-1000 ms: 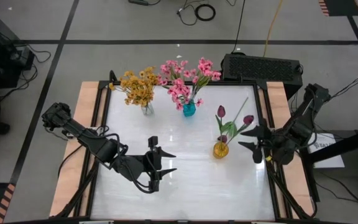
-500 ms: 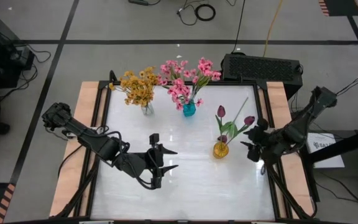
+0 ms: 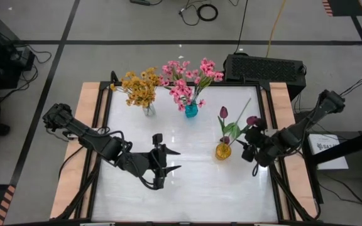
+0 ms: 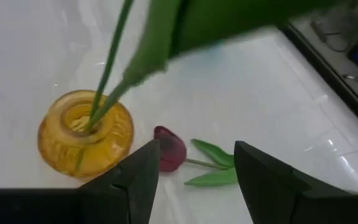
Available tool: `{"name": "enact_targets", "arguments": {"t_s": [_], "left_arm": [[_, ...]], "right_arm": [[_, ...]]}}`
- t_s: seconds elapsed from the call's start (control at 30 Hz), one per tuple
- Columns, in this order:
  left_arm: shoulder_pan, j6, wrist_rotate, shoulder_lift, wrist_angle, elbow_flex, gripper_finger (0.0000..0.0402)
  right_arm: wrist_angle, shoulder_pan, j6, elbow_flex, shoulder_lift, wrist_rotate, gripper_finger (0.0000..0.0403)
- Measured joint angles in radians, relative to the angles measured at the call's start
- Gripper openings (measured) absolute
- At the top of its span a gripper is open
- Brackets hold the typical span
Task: Sort flowers into vase by color
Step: Put the red flower into the yellow vase
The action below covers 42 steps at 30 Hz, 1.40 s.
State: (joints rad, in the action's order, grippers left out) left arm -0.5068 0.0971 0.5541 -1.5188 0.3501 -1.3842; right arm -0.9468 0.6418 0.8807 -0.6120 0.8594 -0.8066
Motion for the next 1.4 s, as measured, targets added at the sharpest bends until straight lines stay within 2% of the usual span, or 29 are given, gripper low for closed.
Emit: {"name": "enact_targets", "arguments": {"t_s": [0.33, 0.53, 0.73, 0.93, 1.17, 1.4], "left_arm": [[-0.025, 0.0, -0.012, 0.0, 0.001, 0.0, 0.0209], [-0.025, 0.0, -0.011, 0.0, -0.001, 0.0, 0.0209], [-0.019, 0.0, -0.006, 0.0, -0.017, 0.0, 0.0209], [-0.018, -0.008, -0.004, 0.0, -0.02, 0.0, 0.0209], [-0.018, -0.008, -0.004, 0.0, -0.02, 0.0, 0.0209], [-0.018, -0.008, -0.004, 0.0, -0.021, 0.0, 0.0209]], "right_arm": [[-0.041, 0.048, 0.389, 0.17, -0.004, -0.194, 0.0194], [0.022, -0.011, 0.404, 0.263, 0.008, -0.188, 0.0164], [0.249, -0.118, 0.252, 0.329, 0.047, -0.157, 0.0148], [0.254, -0.248, 0.46, 0.336, 0.072, -0.155, 0.0148], [0.285, -0.441, 0.582, 0.336, 0.075, -0.098, 0.015], [0.417, -0.58, 0.555, 0.336, 0.123, -0.05, 0.0159]]}}
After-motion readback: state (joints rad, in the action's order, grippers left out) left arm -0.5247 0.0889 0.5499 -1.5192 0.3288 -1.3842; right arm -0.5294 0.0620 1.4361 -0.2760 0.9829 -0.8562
